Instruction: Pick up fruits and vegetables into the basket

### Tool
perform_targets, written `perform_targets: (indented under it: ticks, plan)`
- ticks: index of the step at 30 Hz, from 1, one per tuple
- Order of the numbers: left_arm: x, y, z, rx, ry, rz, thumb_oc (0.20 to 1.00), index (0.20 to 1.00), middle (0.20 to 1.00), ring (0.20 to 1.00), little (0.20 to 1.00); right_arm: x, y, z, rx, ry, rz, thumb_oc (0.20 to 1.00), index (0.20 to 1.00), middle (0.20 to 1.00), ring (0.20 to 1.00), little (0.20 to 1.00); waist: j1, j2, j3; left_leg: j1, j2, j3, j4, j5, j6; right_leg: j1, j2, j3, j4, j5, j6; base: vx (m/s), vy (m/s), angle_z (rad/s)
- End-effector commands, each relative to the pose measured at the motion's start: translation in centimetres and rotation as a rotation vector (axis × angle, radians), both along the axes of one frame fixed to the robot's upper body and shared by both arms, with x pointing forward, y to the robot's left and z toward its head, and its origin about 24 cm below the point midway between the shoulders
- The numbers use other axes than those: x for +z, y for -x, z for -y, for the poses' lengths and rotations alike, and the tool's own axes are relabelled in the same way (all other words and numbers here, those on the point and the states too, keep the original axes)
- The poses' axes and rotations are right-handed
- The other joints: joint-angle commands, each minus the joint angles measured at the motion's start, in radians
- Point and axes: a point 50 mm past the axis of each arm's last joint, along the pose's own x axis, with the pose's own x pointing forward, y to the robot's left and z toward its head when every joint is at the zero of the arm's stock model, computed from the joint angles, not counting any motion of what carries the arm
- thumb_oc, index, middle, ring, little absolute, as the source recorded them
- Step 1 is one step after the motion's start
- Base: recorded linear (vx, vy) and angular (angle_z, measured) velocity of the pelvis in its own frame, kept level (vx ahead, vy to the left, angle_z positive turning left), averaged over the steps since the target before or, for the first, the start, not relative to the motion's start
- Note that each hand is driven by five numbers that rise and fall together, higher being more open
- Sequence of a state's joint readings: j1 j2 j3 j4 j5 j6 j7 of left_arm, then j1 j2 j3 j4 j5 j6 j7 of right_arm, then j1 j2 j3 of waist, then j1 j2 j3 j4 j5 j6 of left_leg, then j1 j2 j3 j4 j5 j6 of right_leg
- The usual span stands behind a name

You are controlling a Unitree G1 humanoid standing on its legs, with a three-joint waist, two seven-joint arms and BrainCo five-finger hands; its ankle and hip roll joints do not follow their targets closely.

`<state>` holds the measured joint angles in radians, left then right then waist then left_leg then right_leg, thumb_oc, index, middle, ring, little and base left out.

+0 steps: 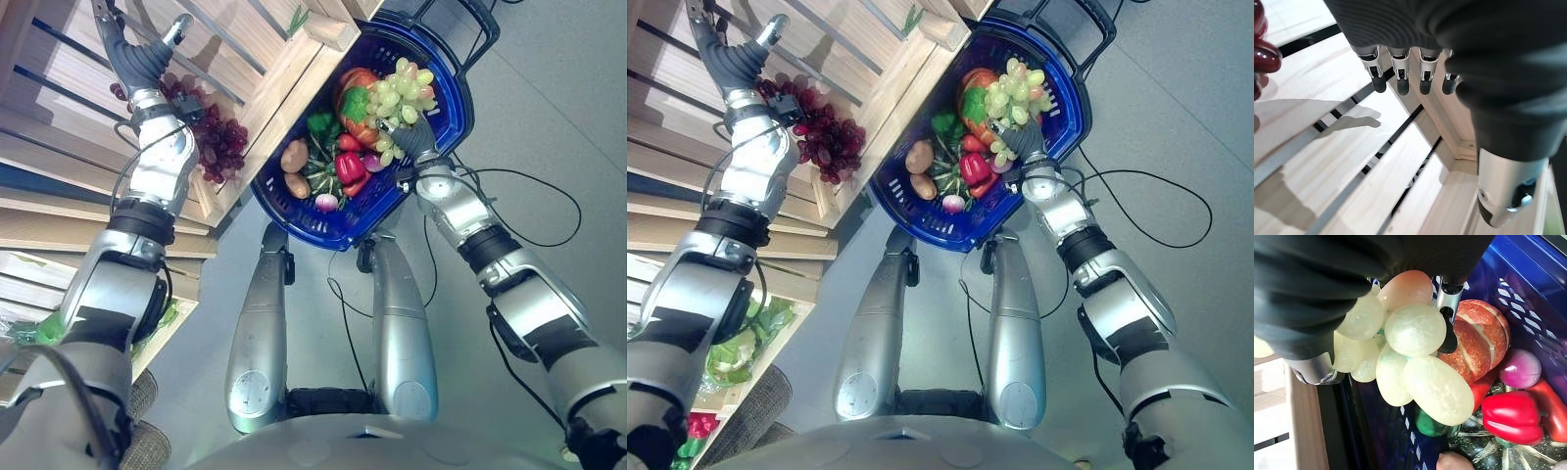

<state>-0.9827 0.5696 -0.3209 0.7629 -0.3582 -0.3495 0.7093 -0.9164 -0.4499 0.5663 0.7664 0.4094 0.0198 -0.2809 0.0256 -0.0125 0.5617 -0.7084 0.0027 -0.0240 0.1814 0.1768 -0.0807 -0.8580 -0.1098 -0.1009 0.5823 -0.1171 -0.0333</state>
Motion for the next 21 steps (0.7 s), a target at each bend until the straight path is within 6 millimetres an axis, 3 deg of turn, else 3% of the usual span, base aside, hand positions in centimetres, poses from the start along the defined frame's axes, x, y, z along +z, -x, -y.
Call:
perform_targets:
  ticks: [1, 2, 3, 4, 5, 13, 21]
  plan:
    - [0.6, -0.2, -0.9, 0.077, -0.095, -0.024, 1.000, 1.000, 1.000, 1.000, 1.000, 0.2, -0.2, 0.5, 0.017, 0.076, -0.008, 0.200, 0.200, 0.200, 0.200, 0.200, -0.015, 0.087, -0.042, -0.040, -0.041, 0.031, 0.161, -0.135, 0.010, 0.072, 0.021, -0.029, -0.187, 0.089, 0.083, 0.00, 0.000, 0.00]
    - [0.7, -0.3, -1.0, 0.090, -0.129, -0.041, 1.000, 1.000, 1.000, 1.000, 1.000, 0.2, -0.3, 0.6, 0.018, 0.096, -0.024, 0.200, 0.200, 0.200, 0.200, 0.200, -0.014, 0.087, -0.042, -0.043, -0.040, 0.031, 0.163, -0.136, 0.010, 0.069, 0.021, -0.030, -0.185, 0.089, 0.084, 0.00, 0.000, 0.00]
    - [0.8, -0.3, -1.2, 0.101, -0.155, -0.050, 1.000, 1.000, 1.000, 1.000, 1.000, 0.1, -0.4, 0.7, 0.019, 0.111, -0.043, 0.322, 0.322, 0.322, 0.322, 0.322, -0.013, 0.087, -0.042, -0.044, -0.040, 0.031, 0.164, -0.136, 0.010, 0.068, 0.022, -0.030, -0.184, 0.089, 0.084, 0.00, 0.000, 0.00]
    - [0.9, -0.5, -1.4, 0.124, -0.212, -0.077, 1.000, 1.000, 1.000, 1.000, 1.000, 0.0, -0.6, 1.1, 0.012, 0.145, -0.085, 0.520, 0.520, 0.520, 0.520, 0.520, -0.012, 0.088, -0.042, -0.045, -0.039, 0.031, 0.164, -0.135, 0.009, 0.066, 0.023, -0.030, -0.184, 0.089, 0.083, 0.00, 0.000, 0.00]
    - [1.0, -0.6, -1.5, 0.136, -0.250, -0.094, 1.000, 1.000, 1.000, 1.000, 1.000, -0.2, -0.7, 1.4, 0.002, 0.175, -0.112, 1.000, 1.000, 1.000, 1.000, 1.000, -0.011, 0.089, -0.042, -0.046, -0.039, 0.031, 0.164, -0.134, 0.010, 0.065, 0.024, -0.029, -0.184, 0.089, 0.082, 0.00, 0.000, 0.00]
    - [0.5, -1.5, -1.6, 0.212, -0.589, -0.265, 1.000, 1.000, 1.000, 1.000, 1.000, -0.3, -1.2, 4.3, -0.109, 0.314, -0.201, 1.000, 1.000, 1.000, 1.000, 1.000, -0.008, 0.109, -0.042, -0.052, -0.042, 0.034, 0.165, -0.129, 0.014, 0.053, 0.027, -0.025, -0.179, 0.092, 0.080, 0.00, 0.019, 0.00]
    - [-2.4, -2.0, -1.5, 0.193, -0.986, -0.490, 1.000, 1.000, 1.000, 1.000, 1.000, 0.5, -1.1, 5.4, -0.154, 0.397, -0.151, 1.000, 1.000, 1.000, 1.000, 1.000, -0.027, 0.124, -0.042, -0.059, -0.045, 0.050, 0.170, -0.129, 0.015, 0.036, 0.027, -0.018, -0.180, 0.105, 0.085, 0.00, 0.048, 0.00]
